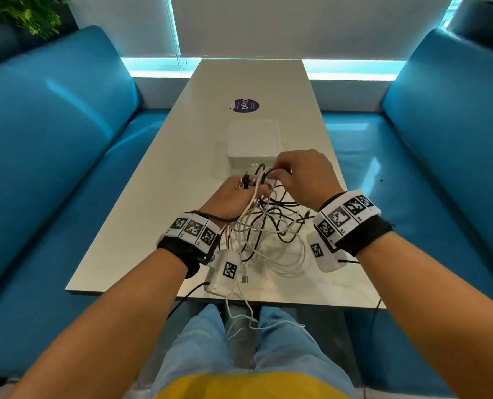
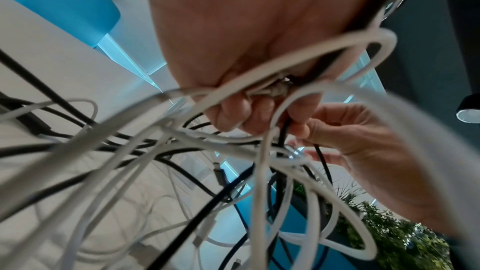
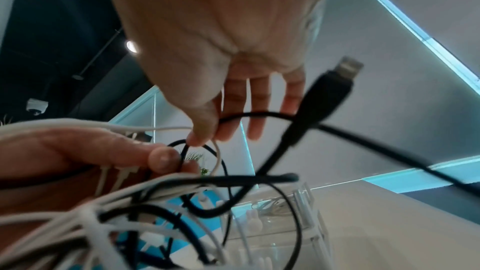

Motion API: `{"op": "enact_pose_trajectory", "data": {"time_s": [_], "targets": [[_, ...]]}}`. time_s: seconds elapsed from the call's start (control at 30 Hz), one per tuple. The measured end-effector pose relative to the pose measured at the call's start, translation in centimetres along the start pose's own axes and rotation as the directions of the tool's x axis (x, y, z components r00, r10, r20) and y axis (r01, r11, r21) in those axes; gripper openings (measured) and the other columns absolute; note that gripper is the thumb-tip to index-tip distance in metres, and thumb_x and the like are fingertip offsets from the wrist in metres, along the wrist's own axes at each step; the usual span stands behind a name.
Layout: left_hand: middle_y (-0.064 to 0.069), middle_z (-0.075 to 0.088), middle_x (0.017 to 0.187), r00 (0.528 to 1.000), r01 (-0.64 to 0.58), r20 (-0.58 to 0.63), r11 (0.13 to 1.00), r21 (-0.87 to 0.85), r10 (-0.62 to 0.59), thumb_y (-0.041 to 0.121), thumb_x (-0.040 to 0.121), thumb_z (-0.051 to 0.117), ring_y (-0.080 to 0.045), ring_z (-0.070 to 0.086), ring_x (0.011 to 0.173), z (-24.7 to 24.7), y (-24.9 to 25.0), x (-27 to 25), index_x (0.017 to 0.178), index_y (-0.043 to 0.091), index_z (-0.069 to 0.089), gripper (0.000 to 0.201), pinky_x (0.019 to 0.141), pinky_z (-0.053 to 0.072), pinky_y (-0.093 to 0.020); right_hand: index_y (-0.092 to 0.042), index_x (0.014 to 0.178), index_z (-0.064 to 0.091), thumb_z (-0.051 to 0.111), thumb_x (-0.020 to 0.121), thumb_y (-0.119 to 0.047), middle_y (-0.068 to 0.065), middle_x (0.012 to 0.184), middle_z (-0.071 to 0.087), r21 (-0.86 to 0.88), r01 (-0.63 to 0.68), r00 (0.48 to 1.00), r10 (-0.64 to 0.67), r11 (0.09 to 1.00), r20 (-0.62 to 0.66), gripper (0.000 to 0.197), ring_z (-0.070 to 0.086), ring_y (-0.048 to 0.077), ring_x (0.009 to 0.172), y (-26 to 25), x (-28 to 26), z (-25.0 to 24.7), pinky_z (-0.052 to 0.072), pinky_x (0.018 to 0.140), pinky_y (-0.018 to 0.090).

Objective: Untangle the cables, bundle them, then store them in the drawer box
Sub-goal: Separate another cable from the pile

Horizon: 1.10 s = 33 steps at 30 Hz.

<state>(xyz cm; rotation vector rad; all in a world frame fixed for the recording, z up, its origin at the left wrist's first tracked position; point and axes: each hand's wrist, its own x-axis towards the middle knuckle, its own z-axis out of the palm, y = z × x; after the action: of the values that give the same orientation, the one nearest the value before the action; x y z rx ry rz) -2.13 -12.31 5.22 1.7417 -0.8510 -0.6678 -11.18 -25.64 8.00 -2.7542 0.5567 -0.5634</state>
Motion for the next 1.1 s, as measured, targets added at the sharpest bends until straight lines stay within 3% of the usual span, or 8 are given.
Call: {"op": "enact_pose_trajectory", "data": {"time_s": [0.17,0.33,0.43,0.53,0.6,0.73,0.9,1.1], "targets": [[-0.004,0.064,0.078,1.000,-0.013,0.021,0.999,0.051,0.012,0.039,0.079,0.060,-0.013,0.054,0.069,0.1,-0.3,0.2,0.087,0.004,0.068,0.037,0.070,0.041,-0.032,-0.022,0.090,0.072,0.056,0.091,-0.040,-0.001,0.087,0.072,-0.036,0.042,0.978,-0.048,0.998,-0.204,0.024,0.062,0.025,0.090,-0.3,0.1,-0.4,0.042,0.083,0.041],[-0.002,0.072,0.096,0.999,-0.012,0.032,0.998,0.058,0.010,0.023,0.090,0.060,-0.002,0.060,0.072,-0.3,-1.3,0.7,0.079,0.025,0.071,0.016,0.070,0.042,-0.026,-0.020,0.087,0.071,0.060,0.089,-0.040,-0.003,0.087,0.072,0.170,-0.022,0.932,0.082,0.985,-0.354,0.022,0.062,0.021,0.086,-0.1,0.9,-2.2,0.045,0.081,0.039],[0.002,0.071,0.092,1.000,-0.024,0.002,0.998,0.065,0.023,0.016,0.093,0.058,0.007,0.059,0.066,-0.5,-1.3,0.8,0.081,0.017,0.071,0.017,0.067,0.042,-0.020,-0.020,0.085,0.067,0.061,0.088,-0.041,-0.007,0.080,0.065,0.300,-0.151,0.897,0.258,0.942,-0.359,0.023,0.059,0.017,0.082,1.0,0.9,-2.6,0.040,0.072,0.030],[-0.002,0.072,0.092,0.993,-0.071,-0.101,0.997,-0.020,0.069,0.015,0.093,0.059,-0.003,0.063,0.075,-0.8,-0.9,0.7,0.075,0.019,0.071,0.022,0.067,0.048,-0.018,-0.019,0.086,0.059,0.055,0.092,-0.039,-0.003,0.083,0.061,0.265,-0.346,0.893,0.402,0.900,-0.200,0.022,0.055,0.024,0.088,2.7,0.1,-2.0,0.037,0.074,0.030],[-0.006,0.071,0.089,0.985,-0.060,-0.169,0.984,-0.170,0.031,0.013,0.091,0.061,-0.012,0.062,0.074,-0.9,-0.7,0.7,0.069,0.020,0.070,0.024,0.062,0.047,-0.020,-0.015,0.101,0.058,0.048,0.093,-0.030,0.008,0.106,0.063,0.029,-0.425,0.905,0.423,0.905,0.039,0.020,0.056,0.033,0.103,3.1,-0.4,-1.5,0.044,0.086,0.039],[-0.009,0.073,0.096,0.995,-0.023,-0.103,0.995,-0.099,0.013,0.016,0.088,0.062,-0.009,0.056,0.063,-0.9,-0.7,0.9,0.065,0.019,0.070,0.025,0.059,0.040,-0.022,-0.021,0.140,0.041,0.050,0.085,-0.011,0.006,0.141,0.044,-0.133,-0.164,0.946,0.194,0.977,0.261,0.057,0.042,0.030,0.129,0.9,-1.0,-1.3,0.034,0.105,0.048],[-0.007,0.073,0.095,0.996,-0.065,-0.057,0.998,0.019,0.066,0.012,0.091,0.058,0.003,0.056,0.057,-1.4,-0.9,0.5,0.070,0.016,0.068,0.024,0.059,0.039,-0.017,-0.024,0.113,0.066,0.044,0.083,-0.009,0.003,0.115,0.067,0.045,-0.049,0.943,0.031,0.998,0.330,0.040,0.059,0.026,0.107,-1.1,-0.1,-2.1,0.047,0.096,0.044],[0.012,0.065,0.061,0.998,-0.054,0.024,0.999,-0.005,0.054,0.008,0.092,0.057,0.000,0.055,0.055,-1.7,-1.3,0.0,0.073,0.012,0.066,0.021,0.059,0.043,-0.019,-0.019,0.091,0.074,0.054,0.084,-0.025,-0.002,0.081,0.068,0.146,-0.094,0.909,0.025,0.985,0.415,0.023,0.059,0.016,0.074,-2.1,0.4,-2.8,0.048,0.069,0.031]]}}
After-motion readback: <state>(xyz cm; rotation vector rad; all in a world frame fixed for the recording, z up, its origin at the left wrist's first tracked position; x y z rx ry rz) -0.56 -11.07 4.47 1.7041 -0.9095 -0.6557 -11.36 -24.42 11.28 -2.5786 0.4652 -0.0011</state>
